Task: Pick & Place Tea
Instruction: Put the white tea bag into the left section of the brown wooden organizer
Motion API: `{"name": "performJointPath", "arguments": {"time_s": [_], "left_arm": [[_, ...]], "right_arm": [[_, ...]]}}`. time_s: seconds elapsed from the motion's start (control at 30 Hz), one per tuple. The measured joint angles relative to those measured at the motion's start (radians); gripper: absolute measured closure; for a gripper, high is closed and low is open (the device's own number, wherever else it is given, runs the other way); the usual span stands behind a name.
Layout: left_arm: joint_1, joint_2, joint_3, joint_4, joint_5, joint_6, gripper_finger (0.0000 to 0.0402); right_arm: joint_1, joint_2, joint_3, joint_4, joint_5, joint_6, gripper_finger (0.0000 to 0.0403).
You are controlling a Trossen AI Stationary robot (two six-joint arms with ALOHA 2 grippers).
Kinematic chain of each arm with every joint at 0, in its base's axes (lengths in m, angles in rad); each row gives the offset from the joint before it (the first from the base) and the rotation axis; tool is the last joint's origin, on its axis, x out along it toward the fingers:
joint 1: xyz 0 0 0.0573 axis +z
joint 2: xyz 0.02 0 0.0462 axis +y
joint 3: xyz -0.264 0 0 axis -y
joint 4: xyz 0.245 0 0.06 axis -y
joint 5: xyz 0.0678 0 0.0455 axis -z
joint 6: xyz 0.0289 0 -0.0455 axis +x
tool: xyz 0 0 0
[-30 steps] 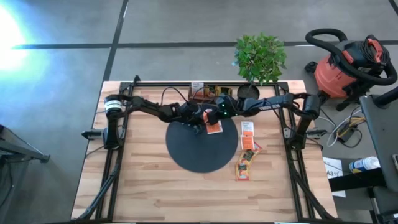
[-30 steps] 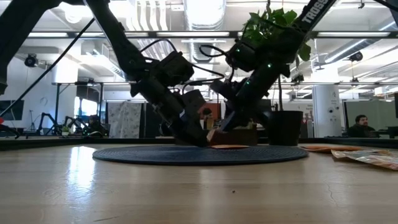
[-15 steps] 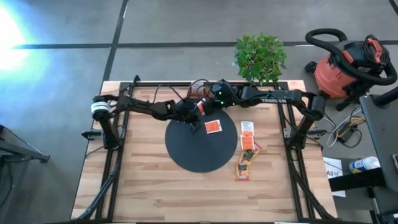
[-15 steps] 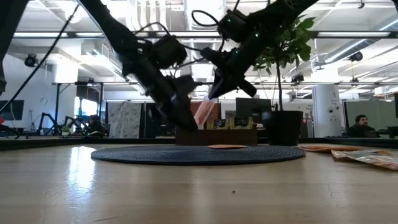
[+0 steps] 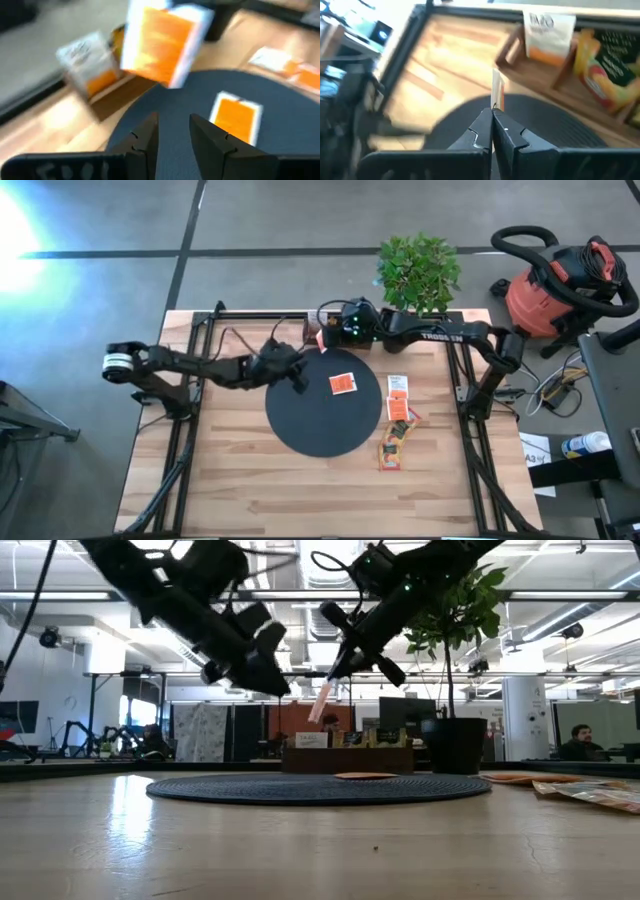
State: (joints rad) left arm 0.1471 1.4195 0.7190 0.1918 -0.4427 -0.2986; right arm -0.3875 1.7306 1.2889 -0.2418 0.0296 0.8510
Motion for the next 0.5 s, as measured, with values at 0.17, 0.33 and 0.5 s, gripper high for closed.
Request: {"name": "performJointPath", "arguments": {"time_s": [0.17, 0.33, 0.5], "left_arm": [[-0.094, 0.015, -0.043, 0.216, -0.124, 0.063, 0.0296], [-0.131, 0.055, -0.032, 0.288, -0.362, 0.082, 0.0296], [-0.137, 0.11, 0.017, 0.289, -0.334, 0.085, 0.0296]], "right_arm": [[0.004, 0.001, 0.031, 0.013, 0.0, 0.02, 0.0394], [0.014, 0.002, 0.053, 0.017, -0.001, 0.059, 0.0394], [0.023, 0.002, 0.065, 0.021, -0.001, 0.066, 0.0394]]}}
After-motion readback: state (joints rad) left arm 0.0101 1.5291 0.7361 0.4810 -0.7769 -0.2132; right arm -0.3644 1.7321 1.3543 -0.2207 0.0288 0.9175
